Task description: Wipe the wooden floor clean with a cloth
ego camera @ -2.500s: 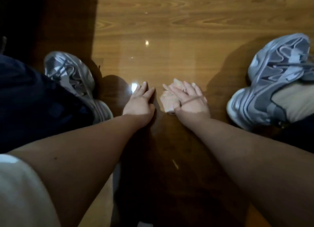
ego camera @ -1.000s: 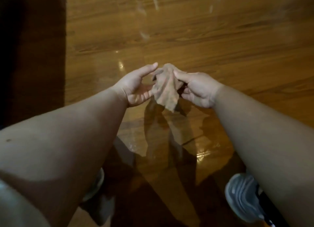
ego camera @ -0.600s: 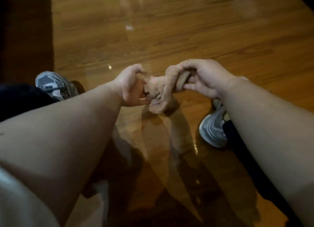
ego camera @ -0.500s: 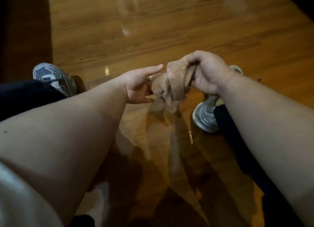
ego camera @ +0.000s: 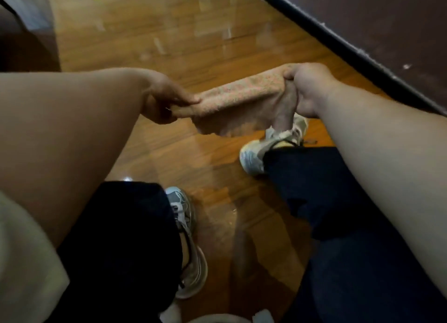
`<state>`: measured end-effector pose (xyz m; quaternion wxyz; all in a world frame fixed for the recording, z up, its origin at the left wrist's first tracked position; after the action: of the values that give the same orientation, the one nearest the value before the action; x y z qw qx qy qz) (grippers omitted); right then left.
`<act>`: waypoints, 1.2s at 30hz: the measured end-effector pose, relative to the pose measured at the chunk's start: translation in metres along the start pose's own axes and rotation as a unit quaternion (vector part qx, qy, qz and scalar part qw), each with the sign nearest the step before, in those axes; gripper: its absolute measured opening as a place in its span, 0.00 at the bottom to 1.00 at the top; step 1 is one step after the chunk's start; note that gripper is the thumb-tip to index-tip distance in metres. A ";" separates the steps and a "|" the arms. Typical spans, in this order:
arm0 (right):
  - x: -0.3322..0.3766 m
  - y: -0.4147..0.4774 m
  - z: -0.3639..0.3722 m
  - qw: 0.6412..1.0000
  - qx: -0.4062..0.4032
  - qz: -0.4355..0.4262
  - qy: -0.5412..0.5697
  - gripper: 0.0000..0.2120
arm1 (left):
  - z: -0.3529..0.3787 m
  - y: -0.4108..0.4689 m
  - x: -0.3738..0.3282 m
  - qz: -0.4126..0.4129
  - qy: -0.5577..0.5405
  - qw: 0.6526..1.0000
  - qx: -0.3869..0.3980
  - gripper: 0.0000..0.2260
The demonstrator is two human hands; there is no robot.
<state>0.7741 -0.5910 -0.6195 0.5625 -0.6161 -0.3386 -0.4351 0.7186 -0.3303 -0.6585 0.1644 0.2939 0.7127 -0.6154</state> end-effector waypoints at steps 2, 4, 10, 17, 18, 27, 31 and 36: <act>0.021 -0.003 -0.016 0.999 -0.036 -0.020 -0.004 0.14 | 0.000 -0.012 0.003 -0.030 0.072 0.997 -0.026 0.05; 0.032 0.000 -0.028 0.999 -0.051 -0.016 0.007 0.14 | 0.006 -0.014 -0.002 -0.024 0.068 0.996 -0.053 0.04; -0.024 0.008 -0.072 0.994 -0.064 0.052 0.069 0.09 | 0.072 0.035 -0.018 0.090 -0.145 0.978 -0.117 0.07; -0.138 -0.005 -0.189 0.975 -0.122 0.133 0.128 0.10 | 0.200 0.097 0.018 0.027 -0.215 0.975 -0.037 0.05; -0.152 -0.009 -0.210 0.975 -0.140 0.127 0.119 0.11 | 0.215 0.101 0.025 0.033 -0.175 0.983 -0.036 0.04; -0.207 -0.129 -0.336 0.968 -0.230 0.071 -0.072 0.13 | 0.297 0.045 0.088 0.112 0.055 0.992 -0.021 0.04; -0.202 -0.214 -0.372 0.944 -0.265 0.012 -0.195 0.07 | 0.338 -0.023 0.107 0.145 0.068 0.987 0.011 0.07; -0.171 -0.330 -0.407 0.901 -0.293 -0.030 -0.319 0.01 | 0.396 -0.152 0.114 0.155 0.160 0.946 0.235 0.05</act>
<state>0.3443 -0.9350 -0.6499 0.2051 -0.8487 -0.3753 -0.3111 0.4855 -0.7024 -0.6825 0.0682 0.5255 0.5101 -0.6775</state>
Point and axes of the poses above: each hand's wrist, its own y-axis towards the middle knuckle, its own z-axis out of the palm, x = y × z, the point moved 9 cm from there along y, towards the middle knuckle, and after that the axes turned 7 degrees about -x, right-handed, at the moved point
